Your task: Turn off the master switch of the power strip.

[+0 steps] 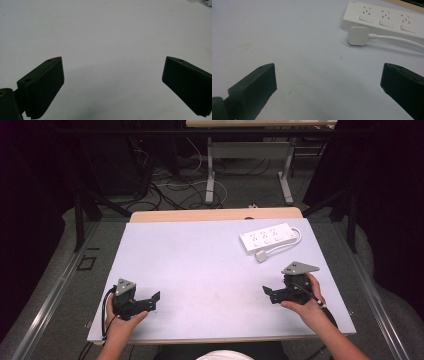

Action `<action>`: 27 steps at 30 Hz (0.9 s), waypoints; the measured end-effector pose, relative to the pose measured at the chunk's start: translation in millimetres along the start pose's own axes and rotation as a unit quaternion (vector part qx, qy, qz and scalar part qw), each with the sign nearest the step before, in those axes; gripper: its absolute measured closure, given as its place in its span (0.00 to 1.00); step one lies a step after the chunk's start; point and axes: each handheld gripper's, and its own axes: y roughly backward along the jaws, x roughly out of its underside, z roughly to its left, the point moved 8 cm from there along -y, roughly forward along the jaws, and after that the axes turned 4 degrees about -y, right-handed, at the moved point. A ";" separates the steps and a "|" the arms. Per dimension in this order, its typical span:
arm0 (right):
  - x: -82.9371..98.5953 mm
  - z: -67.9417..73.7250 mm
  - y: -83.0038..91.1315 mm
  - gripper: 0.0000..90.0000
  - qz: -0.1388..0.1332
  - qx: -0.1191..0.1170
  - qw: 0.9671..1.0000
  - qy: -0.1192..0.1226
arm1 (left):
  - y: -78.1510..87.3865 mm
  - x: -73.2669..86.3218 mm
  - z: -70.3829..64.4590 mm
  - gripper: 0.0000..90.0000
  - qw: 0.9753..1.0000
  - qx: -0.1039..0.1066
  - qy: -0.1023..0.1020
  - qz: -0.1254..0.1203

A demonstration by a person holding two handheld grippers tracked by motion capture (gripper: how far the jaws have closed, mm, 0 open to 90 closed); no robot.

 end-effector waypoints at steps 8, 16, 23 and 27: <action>16.4 -10.9 7.6 0.00 -0.025 0.018 0.999 -0.034 | -0.8 -0.2 -1.4 0.04 1.000 0.000 -0.001 -0.002; 33.7 -16.9 9.4 0.00 -0.040 0.019 0.997 -0.060 | -0.3 0.4 -1.8 0.04 1.000 0.002 -0.004 0.002; 49.2 -14.1 9.0 0.00 -0.042 0.014 0.996 -0.074 | -1.1 0.4 -2.8 0.04 1.000 0.002 -0.003 0.002; 53.3 -14.0 7.5 0.00 -0.044 0.014 0.996 -0.078 | -1.1 0.5 -3.0 0.04 1.000 0.002 0.000 0.000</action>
